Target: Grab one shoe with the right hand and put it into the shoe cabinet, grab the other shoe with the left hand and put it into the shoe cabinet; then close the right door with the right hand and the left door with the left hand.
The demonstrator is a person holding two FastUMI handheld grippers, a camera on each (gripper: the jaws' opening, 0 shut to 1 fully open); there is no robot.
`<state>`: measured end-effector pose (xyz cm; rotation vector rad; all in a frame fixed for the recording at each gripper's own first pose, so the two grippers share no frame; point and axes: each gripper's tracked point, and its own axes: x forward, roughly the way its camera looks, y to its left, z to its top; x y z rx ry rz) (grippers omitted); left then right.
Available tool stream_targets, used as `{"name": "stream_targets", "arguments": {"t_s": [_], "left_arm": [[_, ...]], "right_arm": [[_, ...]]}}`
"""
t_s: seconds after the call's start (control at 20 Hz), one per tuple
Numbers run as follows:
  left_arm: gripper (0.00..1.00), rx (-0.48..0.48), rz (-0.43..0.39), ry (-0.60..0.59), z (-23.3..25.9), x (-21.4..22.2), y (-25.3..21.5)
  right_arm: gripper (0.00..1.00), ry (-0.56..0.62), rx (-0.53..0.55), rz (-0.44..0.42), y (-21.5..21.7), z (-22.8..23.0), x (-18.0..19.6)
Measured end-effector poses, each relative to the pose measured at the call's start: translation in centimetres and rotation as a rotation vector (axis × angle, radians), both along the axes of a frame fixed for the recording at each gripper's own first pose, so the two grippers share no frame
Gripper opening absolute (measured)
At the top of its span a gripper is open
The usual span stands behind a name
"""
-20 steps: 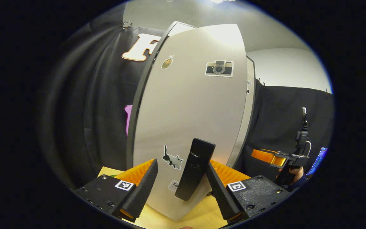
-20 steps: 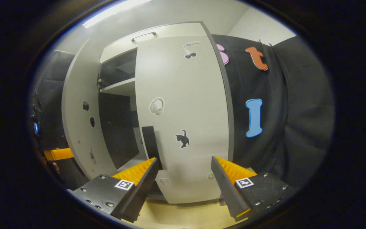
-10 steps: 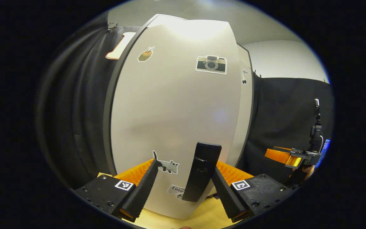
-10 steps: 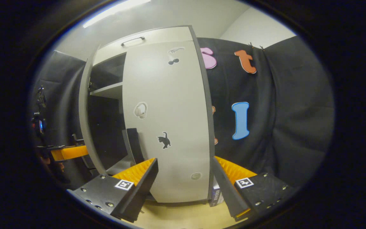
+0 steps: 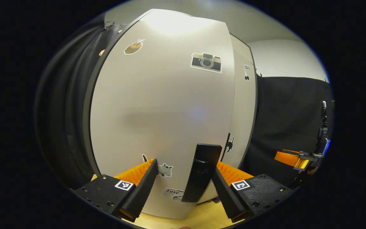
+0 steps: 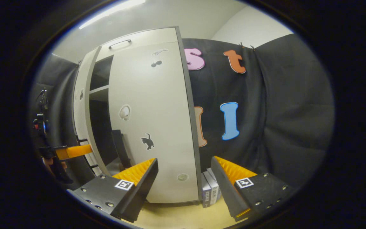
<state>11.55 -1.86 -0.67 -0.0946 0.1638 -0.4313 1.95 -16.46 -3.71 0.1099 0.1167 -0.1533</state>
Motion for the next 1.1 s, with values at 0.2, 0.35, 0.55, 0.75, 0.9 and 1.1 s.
{"name": "stream_targets", "arguments": {"t_s": [0.2, 0.35, 0.55, 0.75, 0.9, 1.1], "left_arm": [[0.96, 0.043, 0.028, -0.008, -0.2, 0.6, -0.2], [0.98, 0.053, 0.044, -0.008, -0.2, 1.1, -0.4], [0.98, 0.058, 0.053, -0.003, -0.4, 1.6, -0.6], [0.98, 0.044, 0.054, 0.01, -0.6, 2.0, -0.9], [0.98, 0.045, 0.05, 0.016, -0.7, 2.3, -1.0], [0.94, 0.009, 0.044, 0.048, -1.3, 2.5, -1.4]], "right_arm": [[0.98, 0.004, 0.008, 0.0, -0.6, -0.3, 1.0], [1.0, 0.006, 0.009, 0.005, -1.0, -0.5, 1.6], [1.0, 0.011, 0.017, 0.008, -1.5, -0.8, 2.2], [1.0, 0.007, 0.025, 0.017, -1.7, -0.8, 2.5], [1.0, 0.011, 0.022, 0.02, -1.9, -1.0, 2.5], [1.0, 0.008, 0.011, 0.021, -2.1, -1.0, 2.4]]}}
